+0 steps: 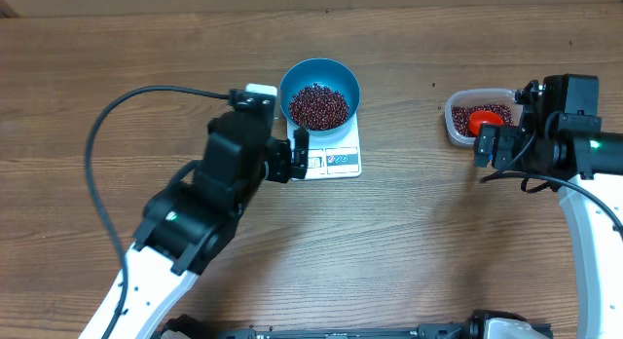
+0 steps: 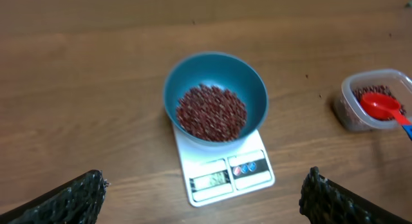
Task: Scoop item into bowl and weigh 150g on scale
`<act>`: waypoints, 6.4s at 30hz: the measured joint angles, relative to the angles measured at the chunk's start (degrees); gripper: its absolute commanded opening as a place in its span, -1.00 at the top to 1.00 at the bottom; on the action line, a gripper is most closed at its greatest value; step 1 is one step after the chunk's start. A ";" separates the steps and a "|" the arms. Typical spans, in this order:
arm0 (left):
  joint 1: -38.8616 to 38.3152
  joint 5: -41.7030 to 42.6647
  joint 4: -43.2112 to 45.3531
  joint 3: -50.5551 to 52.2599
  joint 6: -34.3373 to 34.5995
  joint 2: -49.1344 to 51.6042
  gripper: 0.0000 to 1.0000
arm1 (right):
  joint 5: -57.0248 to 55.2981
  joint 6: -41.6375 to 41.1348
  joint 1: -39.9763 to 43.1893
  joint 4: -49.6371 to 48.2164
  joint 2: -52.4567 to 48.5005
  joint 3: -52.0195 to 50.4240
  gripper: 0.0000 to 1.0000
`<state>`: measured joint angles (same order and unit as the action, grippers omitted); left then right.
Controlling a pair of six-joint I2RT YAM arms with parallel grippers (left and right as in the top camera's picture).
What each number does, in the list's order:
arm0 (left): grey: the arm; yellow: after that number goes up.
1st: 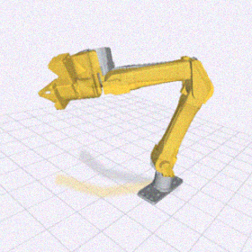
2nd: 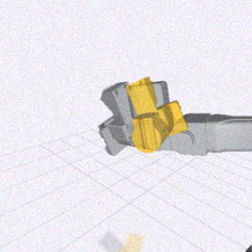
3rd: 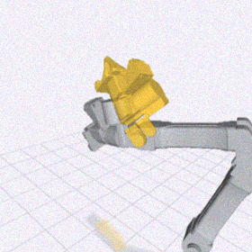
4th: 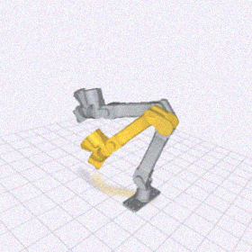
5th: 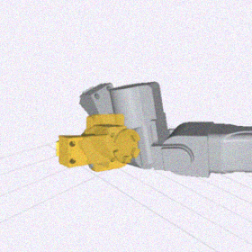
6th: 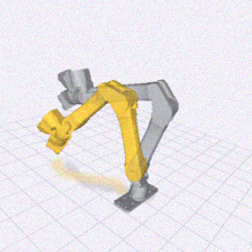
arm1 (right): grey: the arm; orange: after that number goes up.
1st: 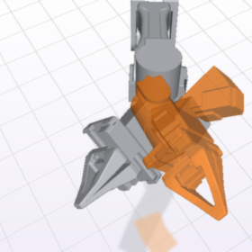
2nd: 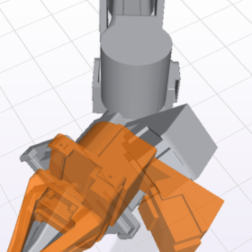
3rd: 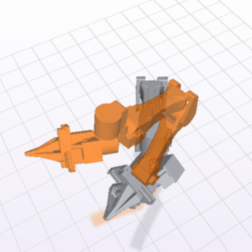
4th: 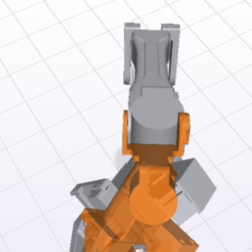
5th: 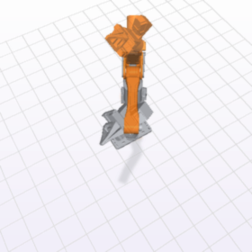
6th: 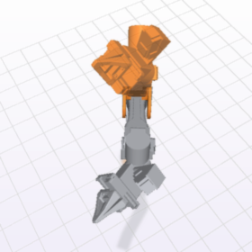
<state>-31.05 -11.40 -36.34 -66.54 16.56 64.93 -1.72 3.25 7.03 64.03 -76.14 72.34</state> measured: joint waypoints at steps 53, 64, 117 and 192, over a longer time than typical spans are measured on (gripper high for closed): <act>32.61 22.58 46.84 66.05 -14.05 -64.19 -0.99 | 0.02 -0.02 0.00 0.02 0.00 0.00 -1.00; 32.65 16.15 32.24 66.07 -14.19 -64.24 -0.99 | 0.02 0.02 0.00 -0.02 0.00 0.00 -1.00; 32.65 15.21 32.22 66.07 -14.19 -64.24 -0.99 | 3.04 -0.04 0.00 -10.58 10.99 -1.66 -1.00; 32.65 14.97 32.20 66.07 -14.19 -64.24 -0.99 | 5.44 -8.68 -5.14 -59.25 75.41 -71.28 -1.00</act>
<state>1.61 3.57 -4.14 -0.47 2.37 0.69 3.73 -5.43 1.89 4.78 -0.73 1.06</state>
